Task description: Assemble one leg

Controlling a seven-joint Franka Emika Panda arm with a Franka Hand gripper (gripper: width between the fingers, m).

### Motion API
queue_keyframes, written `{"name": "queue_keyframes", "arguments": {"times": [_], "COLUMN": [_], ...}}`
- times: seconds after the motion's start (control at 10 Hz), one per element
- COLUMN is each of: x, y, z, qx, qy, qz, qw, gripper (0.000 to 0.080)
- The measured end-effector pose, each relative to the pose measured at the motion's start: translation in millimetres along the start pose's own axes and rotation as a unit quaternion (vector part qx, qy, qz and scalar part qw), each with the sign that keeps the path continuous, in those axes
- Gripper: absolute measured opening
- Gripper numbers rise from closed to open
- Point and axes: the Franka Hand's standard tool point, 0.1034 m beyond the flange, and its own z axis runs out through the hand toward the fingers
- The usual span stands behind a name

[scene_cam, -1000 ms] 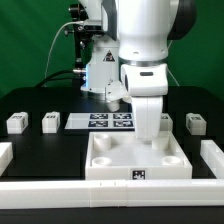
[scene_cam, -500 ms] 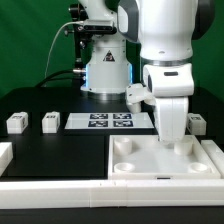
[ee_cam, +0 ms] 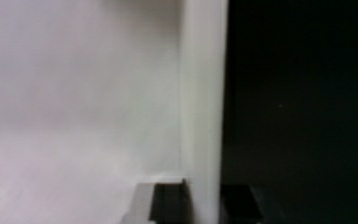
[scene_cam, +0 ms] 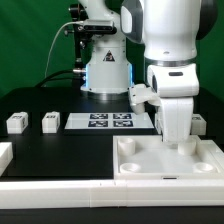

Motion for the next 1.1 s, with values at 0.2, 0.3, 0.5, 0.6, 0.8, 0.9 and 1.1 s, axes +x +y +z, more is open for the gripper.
{"name": "queue_keyframes", "arguments": {"times": [0.2, 0.3, 0.5, 0.6, 0.8, 0.9, 1.1], "x": [-2.0, -2.0, -2.1, -2.1, -0.5, -1.0, -5.0], "y": [-0.7, -0.4, 0.2, 0.2, -3.6, -8.3, -17.2], "z": [2.0, 1.5, 0.3, -0.2, -12.8, -24.2, -41.2], "qx": [0.002, 0.001, 0.000, 0.000, -0.009, -0.016, -0.030], "qy": [0.000, 0.000, 0.000, 0.000, -0.002, -0.005, -0.006], "qz": [0.002, 0.003, 0.003, 0.003, 0.024, 0.037, 0.060], "qw": [1.000, 1.000, 1.000, 1.000, 1.000, 0.999, 0.998], "gripper": [0.0366, 0.0366, 0.0552, 0.0631, 0.0647, 0.0647, 0.0649]}}
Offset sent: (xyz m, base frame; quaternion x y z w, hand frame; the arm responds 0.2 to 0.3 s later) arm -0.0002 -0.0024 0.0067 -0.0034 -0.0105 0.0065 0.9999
